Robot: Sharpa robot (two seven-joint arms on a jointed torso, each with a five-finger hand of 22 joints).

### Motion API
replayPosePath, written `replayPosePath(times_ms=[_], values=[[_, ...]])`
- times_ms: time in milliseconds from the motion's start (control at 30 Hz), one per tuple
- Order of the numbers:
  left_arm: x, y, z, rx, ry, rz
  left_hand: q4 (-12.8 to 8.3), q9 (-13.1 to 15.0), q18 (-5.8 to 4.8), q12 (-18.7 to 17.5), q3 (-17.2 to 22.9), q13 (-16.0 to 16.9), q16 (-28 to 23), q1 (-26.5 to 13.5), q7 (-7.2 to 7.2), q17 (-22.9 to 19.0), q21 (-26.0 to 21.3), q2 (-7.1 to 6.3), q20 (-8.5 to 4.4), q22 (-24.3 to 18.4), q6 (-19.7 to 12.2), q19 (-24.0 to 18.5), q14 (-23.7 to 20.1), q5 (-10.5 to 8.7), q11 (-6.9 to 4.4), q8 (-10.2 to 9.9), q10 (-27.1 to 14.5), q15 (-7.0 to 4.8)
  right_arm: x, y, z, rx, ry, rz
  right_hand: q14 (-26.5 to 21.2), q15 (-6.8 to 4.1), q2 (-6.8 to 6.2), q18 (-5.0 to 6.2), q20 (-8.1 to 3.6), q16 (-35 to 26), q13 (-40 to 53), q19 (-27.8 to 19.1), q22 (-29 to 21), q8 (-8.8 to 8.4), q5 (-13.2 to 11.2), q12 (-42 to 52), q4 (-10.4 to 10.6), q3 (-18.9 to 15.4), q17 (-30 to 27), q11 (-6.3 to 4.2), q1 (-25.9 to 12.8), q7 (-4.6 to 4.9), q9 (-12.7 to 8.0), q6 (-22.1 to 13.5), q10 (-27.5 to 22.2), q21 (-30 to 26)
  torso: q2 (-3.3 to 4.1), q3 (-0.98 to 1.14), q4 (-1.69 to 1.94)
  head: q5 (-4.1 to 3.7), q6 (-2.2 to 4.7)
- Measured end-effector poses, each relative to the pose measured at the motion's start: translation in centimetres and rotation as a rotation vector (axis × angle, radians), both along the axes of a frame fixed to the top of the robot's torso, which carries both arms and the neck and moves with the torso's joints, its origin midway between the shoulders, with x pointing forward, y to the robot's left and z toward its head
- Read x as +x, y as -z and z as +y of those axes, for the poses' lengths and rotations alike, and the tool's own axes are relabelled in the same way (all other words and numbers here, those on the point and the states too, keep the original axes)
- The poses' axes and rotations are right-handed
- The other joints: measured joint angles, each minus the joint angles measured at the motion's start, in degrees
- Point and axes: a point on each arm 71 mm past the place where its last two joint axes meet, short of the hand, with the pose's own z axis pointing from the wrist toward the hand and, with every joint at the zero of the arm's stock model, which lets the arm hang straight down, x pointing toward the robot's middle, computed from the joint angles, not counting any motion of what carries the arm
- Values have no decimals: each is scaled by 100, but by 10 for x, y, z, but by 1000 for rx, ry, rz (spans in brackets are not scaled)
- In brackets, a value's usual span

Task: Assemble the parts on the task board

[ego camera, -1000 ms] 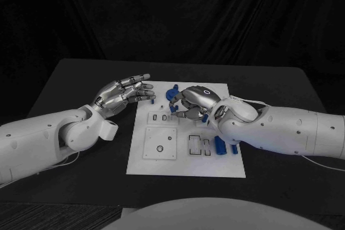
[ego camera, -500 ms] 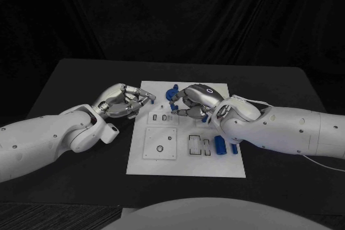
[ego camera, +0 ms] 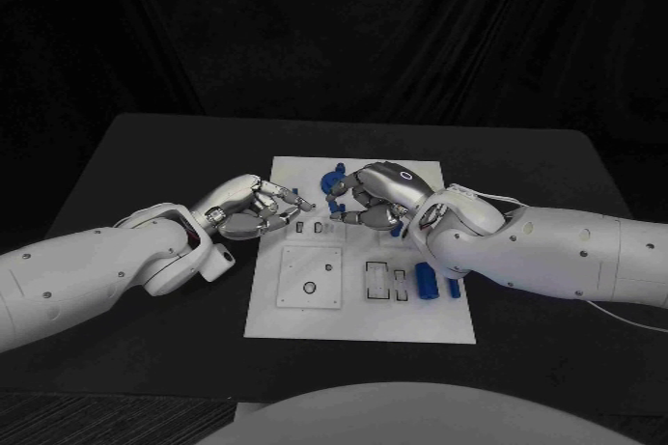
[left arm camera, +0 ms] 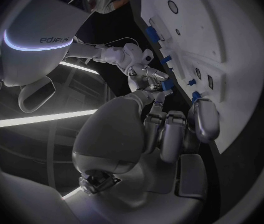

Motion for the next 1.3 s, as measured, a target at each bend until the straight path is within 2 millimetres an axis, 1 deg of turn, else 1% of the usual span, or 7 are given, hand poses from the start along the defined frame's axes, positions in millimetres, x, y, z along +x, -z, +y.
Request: replayPosePath(times_ms=[100, 400, 500, 567, 733, 833, 1300], values=[[1, 2, -4, 14, 7, 3, -14, -5, -1, 0, 14, 0, 0, -2, 20, 0, 0, 2, 21, -28, -20, -22, 0, 0, 1, -27, -1, 0, 0, 0, 1, 1, -2, 0, 0, 0, 0, 0, 0, 0, 0, 0, 0, 0, 0, 0, 15, -15, 0, 20, 0, 0, 0, 0, -21, 0, 0, 0, 1, -2, 0], [3, 7, -13, 41, 24, 21, -46, -23, 0, 0, 78, 0, 0, -2, 55, -1, -1, 2, 64, -74, -96, -65, 0, 0, 5, -112, 3, 0, -1, 0, 2, 1, -5, 3, 0, 0, 24, 0, 0, 0, 0, 0, -1, 0, -27, 0, 15, -15, 0, 20, -25, 0, 5, 0, -20, 29, -2, -2, 5, -12, 0], [3, 8, -14, 47, 28, 26, -46, -24, 0, 0, 78, 0, 0, -2, 62, -1, -1, 2, 50, -89, -103, -79, 0, 0, 21, -133, 18, 0, -1, 0, 2, 0, -5, 4, 0, 0, 24, 0, 0, 0, 0, 0, -1, 0, -27, 0, 15, -15, 0, 20, -25, 0, 6, 0, -21, 29, -2, -4, 6, -12, 0], [3, 8, -15, 49, 31, 30, -70, -24, 0, 0, 102, 0, 0, -2, 41, -1, -1, 2, 61, -89, -123, -107, 0, 1, 21, -160, 18, 0, -1, 0, 2, -1, -7, 5, 0, 0, 24, 0, 0, 0, 0, 0, -1, 0, -27, 0, 15, -15, 0, 20, -25, 0, 5, 0, -21, 29, -2, -4, 6, -12, 0], [4, 9, -18, 53, 39, 36, -69, -30, 1, 0, 133, 0, 0, -2, 76, -1, -25, 2, 82, -118, -169, -128, 19, 1, 21, -205, 18, 19, -1, 1, 3, -4, -10, 10, 0, 0, 24, 0, 0, 0, 0, 0, -2, 0, -27, 0, 15, -15, 0, 20, -25, 0, 5, 0, -20, 29, -2, -4, 7, -13, 0], [4, 10, -19, 54, 43, 38, -85, -30, 0, 0, 149, 0, 0, -2, 61, -2, -36, 2, 72, -154, -184, -180, 20, 1, 21, -236, 18, 20, -1, 1, 3, -6, -11, 12, 0, 0, 24, 0, 0, 0, 0, 0, -2, 0, -37, 0, 15, -15, 0, 20, -25, 0, 5, 0, -21, 29, -2, -4, 7, -17, 0], [4, 11, -20, 56, 49, 41, -109, -29, 1, -1, 173, -1, 0, -1, 61, -2, -48, 2, 81, -162, -184, -188, 20, 1, 22, -244, 17, 20, -1, 3, 4, -21, -18, 30, 0, 0, 23, 0, 0, 0, 0, 0, -3, 0, -50, 0, 15, -15, 0, 20, -24, 0, 3, 0, -20, 29, -3, -4, 7, -18, 0]])
